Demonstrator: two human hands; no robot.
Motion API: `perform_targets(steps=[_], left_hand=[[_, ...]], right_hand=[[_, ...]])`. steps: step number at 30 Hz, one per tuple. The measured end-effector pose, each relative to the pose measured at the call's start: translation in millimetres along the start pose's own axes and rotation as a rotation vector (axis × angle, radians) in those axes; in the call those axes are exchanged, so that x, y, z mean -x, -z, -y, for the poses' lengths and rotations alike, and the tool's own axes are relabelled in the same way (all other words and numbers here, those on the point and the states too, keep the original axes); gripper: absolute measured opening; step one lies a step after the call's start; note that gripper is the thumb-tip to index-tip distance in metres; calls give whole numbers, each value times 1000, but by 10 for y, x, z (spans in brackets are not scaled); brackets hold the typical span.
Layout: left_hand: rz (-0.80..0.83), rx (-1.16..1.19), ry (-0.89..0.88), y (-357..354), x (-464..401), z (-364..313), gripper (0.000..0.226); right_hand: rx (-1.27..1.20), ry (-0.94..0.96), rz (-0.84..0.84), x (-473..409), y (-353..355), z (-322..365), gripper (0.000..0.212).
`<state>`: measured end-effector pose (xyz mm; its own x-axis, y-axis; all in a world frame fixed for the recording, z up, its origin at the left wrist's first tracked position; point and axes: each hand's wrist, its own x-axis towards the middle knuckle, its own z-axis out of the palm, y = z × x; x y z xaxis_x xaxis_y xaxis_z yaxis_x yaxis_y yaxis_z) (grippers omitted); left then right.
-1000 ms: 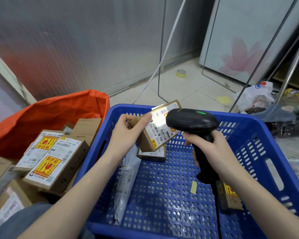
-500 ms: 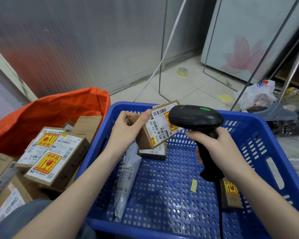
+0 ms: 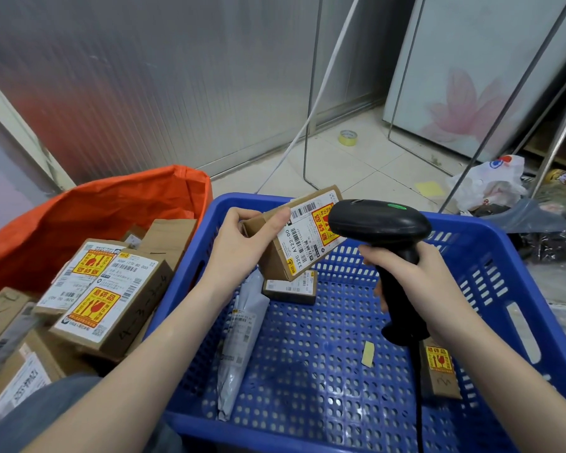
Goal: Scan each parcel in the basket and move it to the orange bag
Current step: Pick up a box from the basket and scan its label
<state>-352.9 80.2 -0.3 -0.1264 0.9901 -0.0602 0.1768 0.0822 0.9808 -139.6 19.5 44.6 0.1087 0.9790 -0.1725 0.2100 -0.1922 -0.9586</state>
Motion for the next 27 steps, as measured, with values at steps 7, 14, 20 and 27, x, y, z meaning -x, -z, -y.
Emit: perform_targets(steps=[7,14,20,27], left_hand=[[-103,85,70,127,9,-107,36],[-248,332,224,877,-81,-240,71],[-459,239,131,1993,53,-218,57],[-553,245,244,2848,350,187,22]], right_hand=[[-10,-34,26,25,-134,17,24],[-5,9,114,43,-652,289,24],[-32,77,233,38,-1394,589,23],[-7,86,372,117,-2221,682,21]])
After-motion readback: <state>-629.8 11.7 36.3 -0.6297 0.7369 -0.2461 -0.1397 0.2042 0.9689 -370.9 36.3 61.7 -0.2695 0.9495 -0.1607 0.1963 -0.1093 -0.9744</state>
